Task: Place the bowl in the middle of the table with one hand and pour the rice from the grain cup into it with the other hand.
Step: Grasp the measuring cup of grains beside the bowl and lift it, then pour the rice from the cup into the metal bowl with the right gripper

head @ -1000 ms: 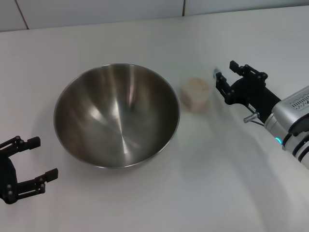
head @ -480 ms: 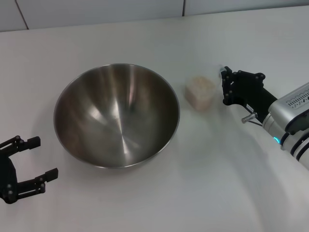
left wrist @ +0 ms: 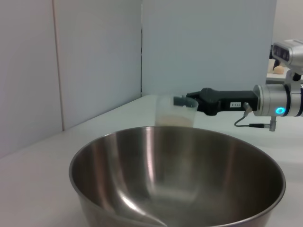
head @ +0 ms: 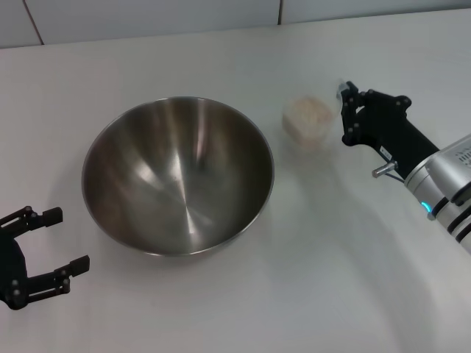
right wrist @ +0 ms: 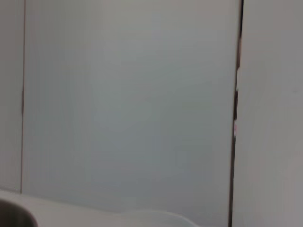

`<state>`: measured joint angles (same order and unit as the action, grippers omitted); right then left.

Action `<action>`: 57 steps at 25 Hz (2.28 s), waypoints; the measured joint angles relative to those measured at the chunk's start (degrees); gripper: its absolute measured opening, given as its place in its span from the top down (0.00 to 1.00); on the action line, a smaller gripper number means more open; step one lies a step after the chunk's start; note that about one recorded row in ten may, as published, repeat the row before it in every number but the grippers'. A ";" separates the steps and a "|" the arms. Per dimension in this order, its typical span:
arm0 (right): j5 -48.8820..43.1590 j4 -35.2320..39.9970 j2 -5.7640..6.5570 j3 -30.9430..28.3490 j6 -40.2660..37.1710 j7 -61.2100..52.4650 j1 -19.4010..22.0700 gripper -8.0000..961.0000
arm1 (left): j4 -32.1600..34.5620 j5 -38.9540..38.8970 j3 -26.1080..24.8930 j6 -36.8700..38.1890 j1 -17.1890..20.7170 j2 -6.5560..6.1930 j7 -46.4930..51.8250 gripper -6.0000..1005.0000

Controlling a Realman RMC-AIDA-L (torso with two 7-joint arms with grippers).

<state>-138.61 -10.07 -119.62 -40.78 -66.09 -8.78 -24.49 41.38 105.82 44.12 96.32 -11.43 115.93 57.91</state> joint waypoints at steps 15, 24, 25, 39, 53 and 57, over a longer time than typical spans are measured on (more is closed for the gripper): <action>-0.52 -10.04 -0.11 4.64 -13.65 33.05 -0.67 0.99 | 0.28 1.41 -0.20 0.03 -0.37 0.27 0.18 0.16; -0.55 -16.69 -0.26 12.44 -8.22 80.12 -1.51 0.99 | 0.87 1.40 -0.45 0.33 -0.61 0.26 0.58 0.16; -0.57 -16.98 -0.26 12.72 -8.05 82.72 -1.53 0.99 | 0.95 1.40 -0.46 0.34 -0.61 0.26 0.66 0.16; -5.14 -17.42 -0.26 14.02 -7.80 103.32 -2.11 0.99 | 2.51 1.40 -0.33 0.66 -0.27 0.34 2.30 0.16; -6.50 -17.55 -0.26 14.50 -4.52 121.07 -1.96 0.99 | 2.48 1.40 -0.43 0.98 -0.48 0.35 2.29 0.16; -6.79 -17.65 -0.26 15.74 -3.38 129.82 -1.97 0.99 | 2.48 1.40 -0.32 0.98 -0.53 0.35 2.29 0.16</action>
<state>-145.40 -27.72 -119.88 -25.04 -69.47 121.04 -26.46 43.86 107.22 43.80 97.30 -11.95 116.28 60.20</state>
